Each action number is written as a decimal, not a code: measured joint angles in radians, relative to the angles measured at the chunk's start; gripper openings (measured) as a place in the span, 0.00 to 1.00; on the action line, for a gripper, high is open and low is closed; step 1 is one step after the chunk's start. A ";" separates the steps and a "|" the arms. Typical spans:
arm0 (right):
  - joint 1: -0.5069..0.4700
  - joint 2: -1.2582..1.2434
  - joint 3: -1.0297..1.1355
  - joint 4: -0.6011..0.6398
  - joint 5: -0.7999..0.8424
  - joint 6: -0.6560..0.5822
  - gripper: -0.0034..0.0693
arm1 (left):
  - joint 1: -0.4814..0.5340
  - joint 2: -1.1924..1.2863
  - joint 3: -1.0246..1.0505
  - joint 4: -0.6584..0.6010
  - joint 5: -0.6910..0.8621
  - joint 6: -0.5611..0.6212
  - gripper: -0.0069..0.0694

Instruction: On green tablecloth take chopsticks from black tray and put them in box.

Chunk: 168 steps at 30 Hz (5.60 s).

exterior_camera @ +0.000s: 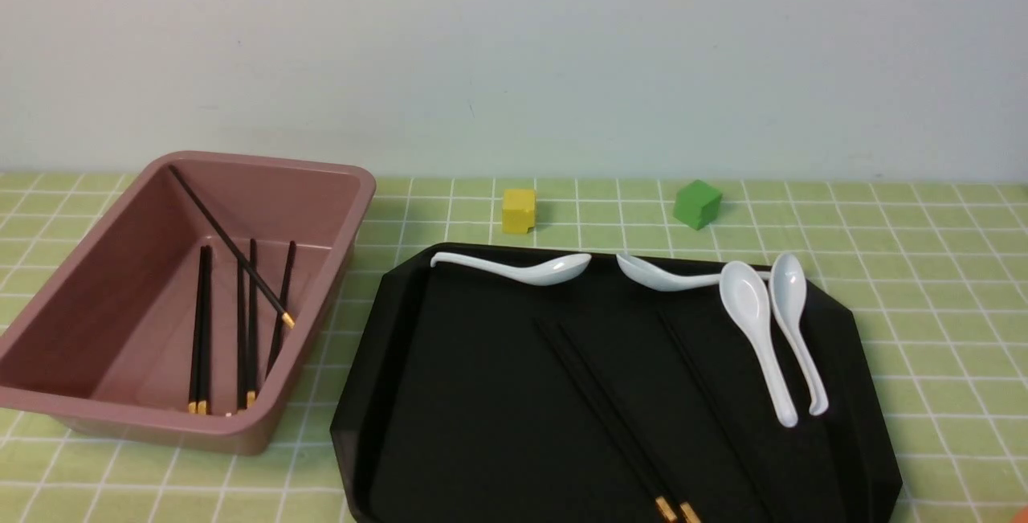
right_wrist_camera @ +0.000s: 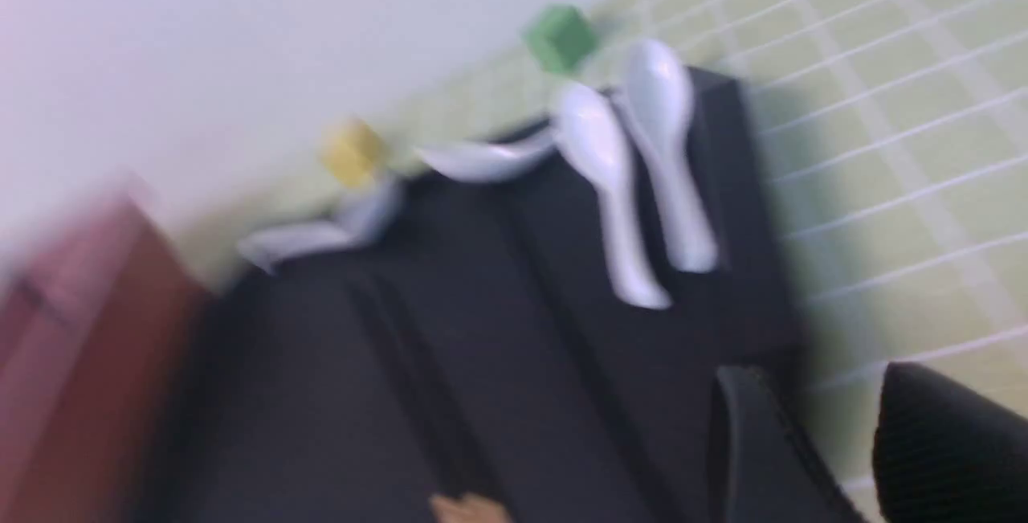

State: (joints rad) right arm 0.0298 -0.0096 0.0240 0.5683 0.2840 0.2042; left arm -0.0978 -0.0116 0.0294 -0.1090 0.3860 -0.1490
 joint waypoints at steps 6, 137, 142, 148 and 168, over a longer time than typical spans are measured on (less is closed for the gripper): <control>0.000 0.000 0.000 0.252 -0.063 0.027 0.38 | 0.000 0.000 0.000 0.000 0.000 0.000 0.40; 0.702 2.399 -2.420 -0.048 0.492 -0.595 0.45 | 0.000 0.000 0.000 0.000 0.000 0.000 0.40; 0.702 2.233 -2.421 -0.211 0.676 -0.544 0.33 | 0.000 0.000 0.000 0.000 0.000 0.000 0.40; 0.702 1.972 -2.425 -0.422 0.954 -0.462 0.06 | 0.000 0.000 0.000 0.000 0.000 0.000 0.40; 0.702 0.961 -1.236 -0.685 0.830 -0.006 0.04 | 0.000 0.000 0.000 0.000 0.000 0.000 0.40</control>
State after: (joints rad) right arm 0.7315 0.9516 -1.2118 -0.1168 1.1138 0.1980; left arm -0.0978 -0.0116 0.0294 -0.1090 0.3860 -0.1490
